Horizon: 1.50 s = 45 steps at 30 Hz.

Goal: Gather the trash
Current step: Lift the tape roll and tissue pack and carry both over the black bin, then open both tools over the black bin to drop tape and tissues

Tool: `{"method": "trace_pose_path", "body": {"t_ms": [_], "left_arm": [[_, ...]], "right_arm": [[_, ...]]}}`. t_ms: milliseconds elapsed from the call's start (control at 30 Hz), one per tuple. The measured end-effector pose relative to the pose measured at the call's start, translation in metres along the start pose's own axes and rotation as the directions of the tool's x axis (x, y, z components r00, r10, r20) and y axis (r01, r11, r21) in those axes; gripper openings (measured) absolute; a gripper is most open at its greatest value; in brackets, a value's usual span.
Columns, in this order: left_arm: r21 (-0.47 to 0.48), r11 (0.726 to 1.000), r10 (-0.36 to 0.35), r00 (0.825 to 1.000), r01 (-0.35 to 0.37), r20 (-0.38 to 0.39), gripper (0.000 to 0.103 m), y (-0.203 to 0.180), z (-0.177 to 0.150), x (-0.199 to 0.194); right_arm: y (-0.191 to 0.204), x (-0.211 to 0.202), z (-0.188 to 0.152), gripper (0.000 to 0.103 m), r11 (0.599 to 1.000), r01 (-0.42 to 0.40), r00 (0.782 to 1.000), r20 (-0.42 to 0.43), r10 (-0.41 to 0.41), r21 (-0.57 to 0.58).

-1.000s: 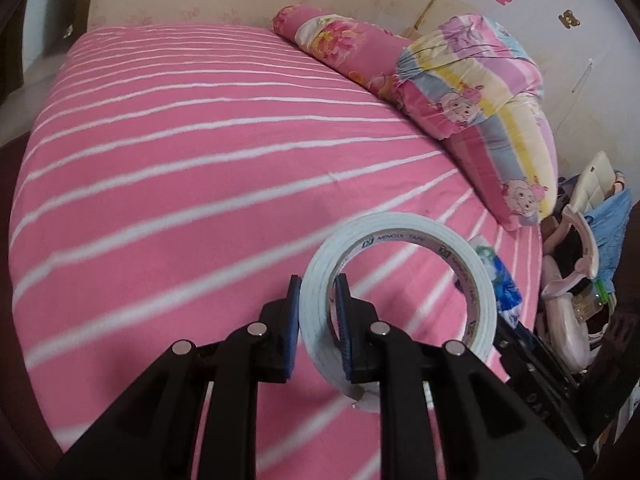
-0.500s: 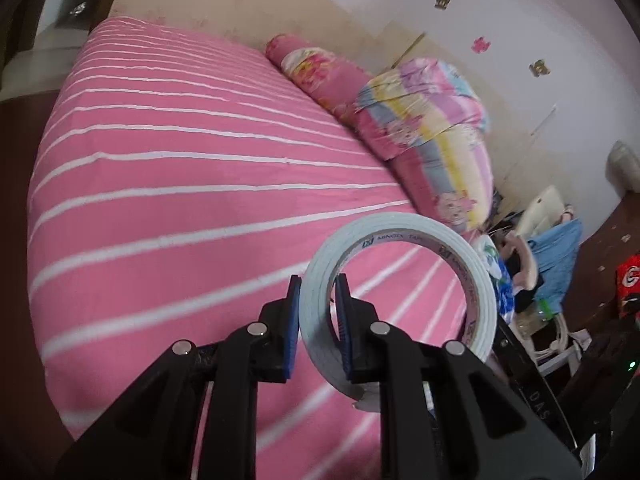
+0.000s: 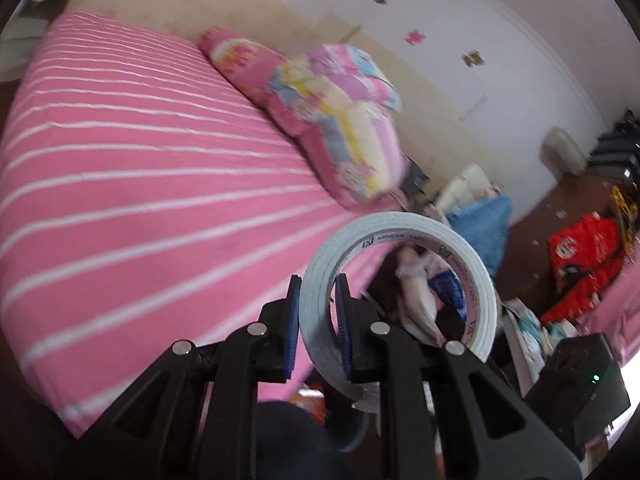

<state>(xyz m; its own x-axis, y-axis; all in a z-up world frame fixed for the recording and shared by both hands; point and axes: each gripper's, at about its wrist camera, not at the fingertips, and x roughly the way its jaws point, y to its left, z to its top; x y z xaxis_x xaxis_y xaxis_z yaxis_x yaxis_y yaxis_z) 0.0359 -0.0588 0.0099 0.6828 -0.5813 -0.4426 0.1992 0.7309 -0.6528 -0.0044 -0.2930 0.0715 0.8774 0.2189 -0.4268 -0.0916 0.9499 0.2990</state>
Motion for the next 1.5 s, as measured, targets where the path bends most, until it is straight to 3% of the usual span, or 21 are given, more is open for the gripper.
{"method": "trace_pose_path", "body": {"t_ms": [267,467,833,967,1267,1367,1400,1433,1467,1500], "left_arm": [[0.065,0.996,-0.06,0.99,0.069,-0.131,0.016,-0.062,-0.04,0.04],[0.082,0.992,-0.072,0.967,0.094,-0.246,0.016,-0.088,-0.071,0.087],[0.073,0.994,-0.04,0.887,0.083,-0.46,0.016,-0.097,-0.146,0.191],[0.099,0.993,-0.01,0.868,0.068,-0.497,0.016,-0.096,-0.157,0.217],[0.115,0.993,0.047,0.796,0.029,-0.603,0.016,-0.081,-0.177,0.289],[0.131,0.991,0.066,0.775,0.021,-0.629,0.017,-0.08,-0.183,0.309],[0.125,0.992,0.07,0.767,0.014,-0.637,0.02,-0.078,-0.185,0.315],[0.125,0.992,0.081,0.762,0.0,-0.642,0.031,-0.076,-0.186,0.319],[0.131,0.991,0.098,0.762,-0.018,-0.641,0.042,-0.076,-0.186,0.323],[0.135,0.99,0.117,0.768,-0.04,-0.63,0.071,-0.075,-0.185,0.324]], "right_arm": [[-0.073,-0.055,-0.011,0.036,0.987,0.146,0.989,-0.002,-0.146,0.066],[-0.123,-0.072,-0.03,0.036,0.967,0.236,0.971,-0.047,-0.233,0.091],[-0.2,-0.061,-0.074,0.036,0.923,0.358,0.923,-0.199,-0.328,0.14],[-0.218,-0.05,-0.088,0.036,0.909,0.388,0.905,-0.251,-0.345,0.15],[-0.256,-0.013,-0.121,0.037,0.876,0.46,0.849,-0.36,-0.387,0.144],[-0.264,-0.006,-0.128,0.044,0.868,0.475,0.835,-0.387,-0.392,0.147],[-0.265,-0.005,-0.129,0.054,0.864,0.482,0.83,-0.393,-0.396,0.145],[-0.267,-0.005,-0.13,0.061,0.852,0.505,0.817,-0.392,-0.423,0.135],[-0.268,-0.007,-0.13,0.076,0.835,0.536,0.802,-0.381,-0.46,0.121],[-0.267,-0.009,-0.13,0.086,0.822,0.559,0.792,-0.366,-0.489,0.112]]}}
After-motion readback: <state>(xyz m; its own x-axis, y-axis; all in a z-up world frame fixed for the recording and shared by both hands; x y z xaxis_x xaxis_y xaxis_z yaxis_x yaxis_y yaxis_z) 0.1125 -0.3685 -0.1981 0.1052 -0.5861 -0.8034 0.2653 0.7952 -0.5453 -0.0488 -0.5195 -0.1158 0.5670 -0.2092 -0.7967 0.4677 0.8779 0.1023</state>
